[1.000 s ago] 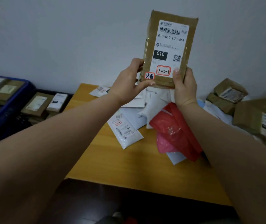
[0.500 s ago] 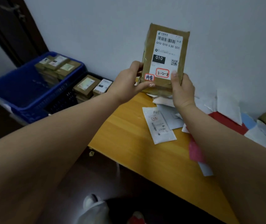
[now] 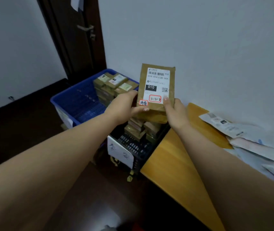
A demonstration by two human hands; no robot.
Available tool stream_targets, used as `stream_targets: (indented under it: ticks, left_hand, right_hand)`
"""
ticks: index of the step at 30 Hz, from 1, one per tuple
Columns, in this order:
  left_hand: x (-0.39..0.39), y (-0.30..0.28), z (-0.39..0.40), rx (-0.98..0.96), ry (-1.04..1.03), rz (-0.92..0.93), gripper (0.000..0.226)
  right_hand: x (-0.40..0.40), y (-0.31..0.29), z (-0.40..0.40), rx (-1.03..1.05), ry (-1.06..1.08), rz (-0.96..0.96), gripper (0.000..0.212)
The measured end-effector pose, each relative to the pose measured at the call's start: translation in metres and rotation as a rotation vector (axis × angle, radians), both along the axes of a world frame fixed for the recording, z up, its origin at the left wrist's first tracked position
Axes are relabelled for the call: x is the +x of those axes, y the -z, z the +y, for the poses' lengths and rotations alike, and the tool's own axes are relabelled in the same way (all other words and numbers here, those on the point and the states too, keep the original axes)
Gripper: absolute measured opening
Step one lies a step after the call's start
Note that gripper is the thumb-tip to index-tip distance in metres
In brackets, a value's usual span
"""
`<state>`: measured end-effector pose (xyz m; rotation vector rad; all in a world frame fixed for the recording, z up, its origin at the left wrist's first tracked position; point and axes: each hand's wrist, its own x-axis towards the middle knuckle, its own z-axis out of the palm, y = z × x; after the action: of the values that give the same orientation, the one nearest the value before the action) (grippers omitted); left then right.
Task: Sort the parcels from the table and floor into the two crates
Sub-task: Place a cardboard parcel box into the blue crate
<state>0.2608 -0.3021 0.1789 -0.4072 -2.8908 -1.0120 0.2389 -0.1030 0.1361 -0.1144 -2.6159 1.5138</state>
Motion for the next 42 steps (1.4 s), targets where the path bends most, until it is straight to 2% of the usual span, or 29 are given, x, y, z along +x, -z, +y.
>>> stream_targets:
  ticks: [4, 9, 16, 20, 28, 32, 42]
  left_hand:
    - [-0.023, 0.024, -0.067, -0.056, -0.018, -0.136, 0.054]
    - [-0.054, 0.057, -0.127, -0.026, -0.036, -0.253, 0.056]
    - [-0.126, 0.085, -0.189, -0.085, -0.06, -0.41, 0.053]
    - [-0.182, 0.089, -0.225, -0.084, -0.118, -0.436, 0.052]
    - [-0.279, 0.095, -0.295, -0.056, -0.197, -0.474, 0.048]
    - [-0.329, 0.107, -0.318, -0.034, -0.174, -0.507, 0.051]
    - [-0.448, 0.144, -0.401, -0.099, 0.003, -0.598, 0.058]
  right_hand:
    - [-0.022, 0.026, -0.067, 0.093, -0.032, -0.15, 0.064]
    - [-0.061, 0.05, -0.121, 0.126, -0.099, -0.27, 0.065]
    - [-0.136, 0.077, -0.182, 0.065, -0.214, -0.465, 0.054]
    - [-0.202, 0.081, -0.222, 0.091, -0.293, -0.501, 0.068]
    - [-0.304, 0.081, -0.29, 0.059, -0.46, -0.551, 0.058]
    - [-0.339, 0.092, -0.313, -0.019, -0.402, -0.534, 0.05]
    - [-0.404, 0.118, -0.405, -0.058, -0.164, -0.552, 0.053]
